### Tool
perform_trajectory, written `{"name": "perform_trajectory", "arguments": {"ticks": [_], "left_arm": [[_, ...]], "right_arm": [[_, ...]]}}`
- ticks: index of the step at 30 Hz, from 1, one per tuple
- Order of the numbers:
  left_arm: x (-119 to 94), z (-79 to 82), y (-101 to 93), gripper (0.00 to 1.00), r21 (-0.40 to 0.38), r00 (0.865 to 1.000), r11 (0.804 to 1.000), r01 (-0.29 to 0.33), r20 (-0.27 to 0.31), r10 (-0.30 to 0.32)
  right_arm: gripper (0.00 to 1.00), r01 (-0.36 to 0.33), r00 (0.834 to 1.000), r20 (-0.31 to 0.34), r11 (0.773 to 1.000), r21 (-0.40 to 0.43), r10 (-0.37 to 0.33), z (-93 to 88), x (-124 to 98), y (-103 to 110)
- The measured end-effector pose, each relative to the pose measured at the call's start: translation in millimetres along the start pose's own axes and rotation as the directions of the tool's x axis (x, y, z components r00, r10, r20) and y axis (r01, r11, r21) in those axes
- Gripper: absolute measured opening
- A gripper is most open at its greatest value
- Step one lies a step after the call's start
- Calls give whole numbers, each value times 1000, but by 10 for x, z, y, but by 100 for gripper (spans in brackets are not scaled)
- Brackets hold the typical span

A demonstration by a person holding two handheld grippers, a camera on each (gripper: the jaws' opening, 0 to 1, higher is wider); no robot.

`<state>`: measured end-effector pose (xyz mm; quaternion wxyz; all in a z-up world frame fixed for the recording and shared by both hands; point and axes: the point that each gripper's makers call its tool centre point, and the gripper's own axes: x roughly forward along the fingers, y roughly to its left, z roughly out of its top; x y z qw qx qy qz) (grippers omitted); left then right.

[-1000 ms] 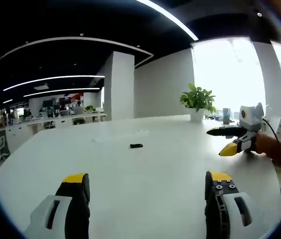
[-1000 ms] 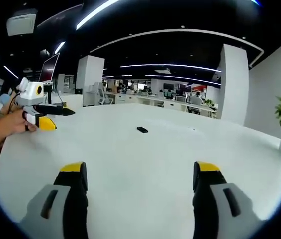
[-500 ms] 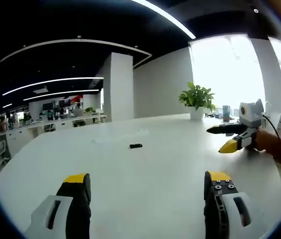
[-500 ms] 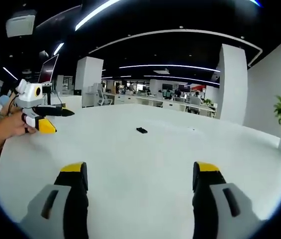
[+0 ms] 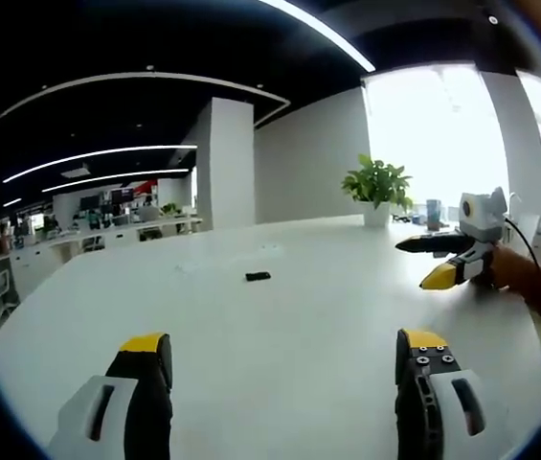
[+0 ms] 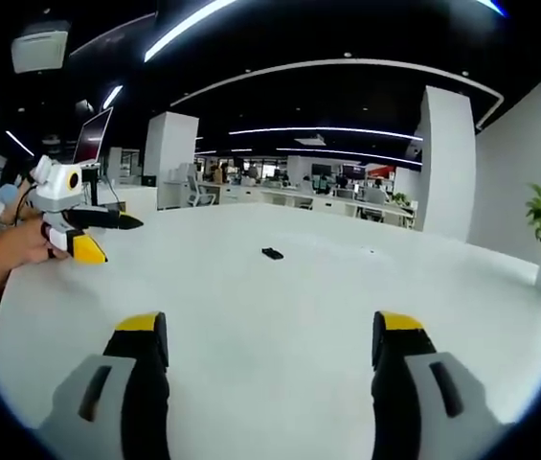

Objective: Snap the two parts of the plastic buckle together until the buckle closes and remains connected.

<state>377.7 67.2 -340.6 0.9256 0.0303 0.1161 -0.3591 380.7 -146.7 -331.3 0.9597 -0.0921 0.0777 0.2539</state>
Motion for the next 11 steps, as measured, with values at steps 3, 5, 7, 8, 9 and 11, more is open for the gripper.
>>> {"name": "perform_trajectory", "arguments": {"ticks": [3,5,7,8,9,11], "left_arm": [[1,0,2,99,-2,1000,1000,1,0,-1],[4,-3,-1,99,-3,1000,1000,2,-2,-2],[6,-9,-1,99,-2,1000,1000,1,-5,-1],[6,-10,-1,99,0,1000,1000,0,-5,0],[8,-11,-2,99,1,1000,1000,1,-6,-1],[8,-16,-1,99,2,1000,1000,0,-8,0]], "right_arm": [[89,1,1000,1,1000,-1,-1,1,2,-5],[89,1,1000,1,1000,-1,-1,1,-5,6],[89,1,1000,1,1000,-1,-1,2,-6,9],[89,2,1000,2,1000,-2,-2,2,-3,1],[89,2,1000,3,1000,-2,-2,5,-2,-3],[89,1,1000,3,1000,-1,-1,3,-1,-1]]}}
